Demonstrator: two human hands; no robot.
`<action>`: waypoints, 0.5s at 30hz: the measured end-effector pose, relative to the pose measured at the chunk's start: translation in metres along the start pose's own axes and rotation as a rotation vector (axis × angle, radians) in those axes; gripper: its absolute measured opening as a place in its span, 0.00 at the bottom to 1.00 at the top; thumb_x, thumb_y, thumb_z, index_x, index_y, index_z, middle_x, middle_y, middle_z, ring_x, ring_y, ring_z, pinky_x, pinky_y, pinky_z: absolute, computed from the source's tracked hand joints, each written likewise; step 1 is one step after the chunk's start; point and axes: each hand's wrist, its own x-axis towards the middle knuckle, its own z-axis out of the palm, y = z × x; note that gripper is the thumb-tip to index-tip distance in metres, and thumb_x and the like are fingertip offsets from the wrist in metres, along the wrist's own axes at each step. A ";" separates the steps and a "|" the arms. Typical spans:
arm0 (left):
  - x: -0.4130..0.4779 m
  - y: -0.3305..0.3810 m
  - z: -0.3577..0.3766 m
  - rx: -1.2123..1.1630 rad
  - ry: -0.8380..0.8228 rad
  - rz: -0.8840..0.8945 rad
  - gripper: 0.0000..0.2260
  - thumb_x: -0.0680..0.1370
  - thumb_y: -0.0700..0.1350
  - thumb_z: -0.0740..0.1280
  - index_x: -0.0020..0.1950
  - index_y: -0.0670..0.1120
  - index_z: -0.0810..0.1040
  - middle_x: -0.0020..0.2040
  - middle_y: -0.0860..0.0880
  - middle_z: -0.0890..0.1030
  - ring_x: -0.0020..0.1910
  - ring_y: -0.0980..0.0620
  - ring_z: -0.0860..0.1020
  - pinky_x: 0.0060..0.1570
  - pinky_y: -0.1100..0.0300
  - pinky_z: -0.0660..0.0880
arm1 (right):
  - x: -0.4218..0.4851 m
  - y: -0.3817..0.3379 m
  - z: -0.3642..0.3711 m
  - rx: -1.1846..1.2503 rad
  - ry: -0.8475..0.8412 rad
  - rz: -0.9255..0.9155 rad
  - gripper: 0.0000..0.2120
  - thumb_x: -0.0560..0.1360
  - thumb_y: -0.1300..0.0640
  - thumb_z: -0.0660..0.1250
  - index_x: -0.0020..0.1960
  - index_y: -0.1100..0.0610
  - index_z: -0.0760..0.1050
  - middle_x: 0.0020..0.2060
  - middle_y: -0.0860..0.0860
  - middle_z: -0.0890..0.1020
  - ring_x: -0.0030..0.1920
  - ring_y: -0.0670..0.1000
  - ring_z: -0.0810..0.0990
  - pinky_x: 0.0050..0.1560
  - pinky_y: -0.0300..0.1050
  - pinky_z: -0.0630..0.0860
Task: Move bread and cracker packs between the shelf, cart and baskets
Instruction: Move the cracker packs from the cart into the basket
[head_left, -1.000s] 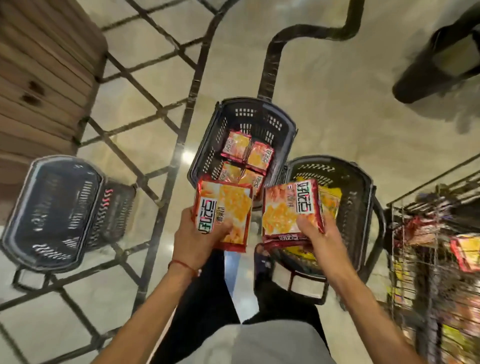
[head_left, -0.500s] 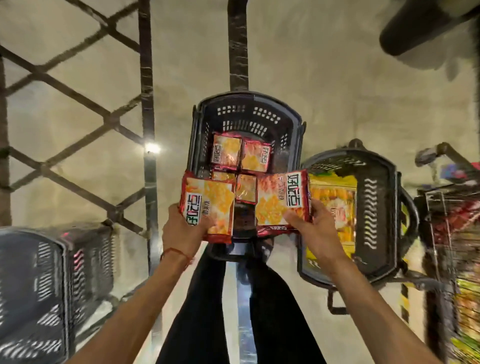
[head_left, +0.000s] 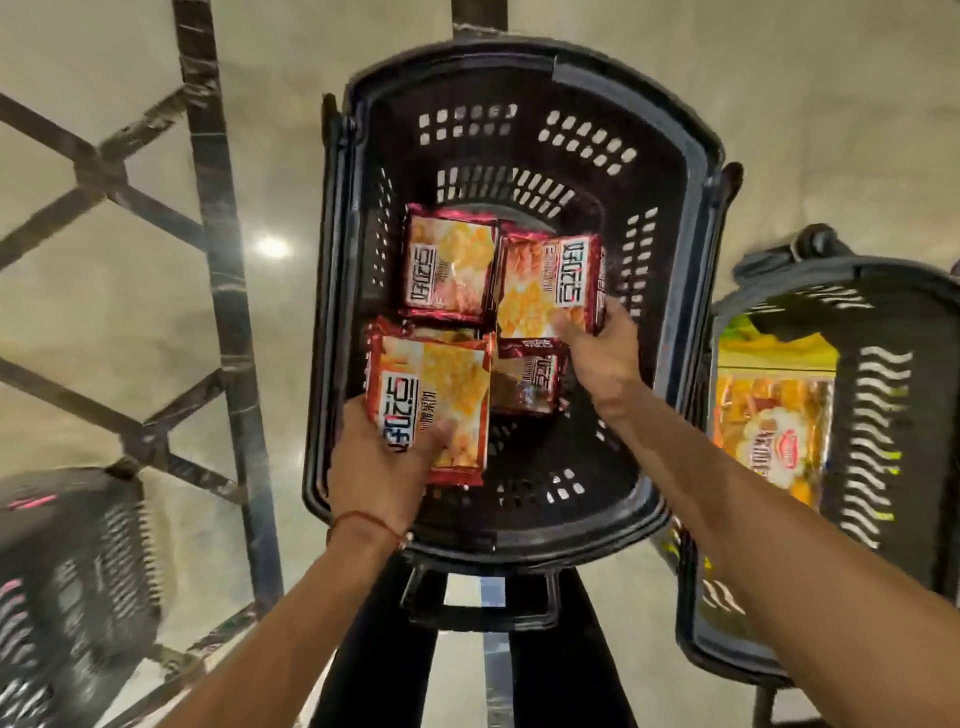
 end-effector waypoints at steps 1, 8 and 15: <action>0.007 -0.004 0.006 -0.001 -0.003 -0.005 0.27 0.69 0.58 0.79 0.58 0.54 0.68 0.45 0.61 0.79 0.44 0.62 0.78 0.42 0.59 0.73 | 0.016 0.007 0.004 0.009 0.005 -0.013 0.17 0.75 0.52 0.78 0.62 0.49 0.78 0.55 0.48 0.87 0.57 0.49 0.86 0.63 0.59 0.81; 0.029 -0.012 0.035 0.021 -0.021 -0.041 0.24 0.70 0.55 0.80 0.58 0.53 0.71 0.45 0.60 0.82 0.41 0.67 0.79 0.41 0.68 0.72 | 0.065 0.018 0.016 -0.025 -0.046 -0.047 0.25 0.77 0.57 0.76 0.71 0.54 0.70 0.60 0.48 0.83 0.62 0.48 0.82 0.69 0.54 0.77; 0.039 -0.002 0.041 0.019 -0.009 -0.121 0.30 0.71 0.56 0.79 0.63 0.47 0.67 0.46 0.59 0.80 0.44 0.58 0.79 0.47 0.60 0.72 | 0.028 0.016 0.004 -0.387 -0.024 -0.267 0.36 0.79 0.66 0.70 0.83 0.58 0.58 0.80 0.52 0.61 0.74 0.38 0.63 0.76 0.31 0.60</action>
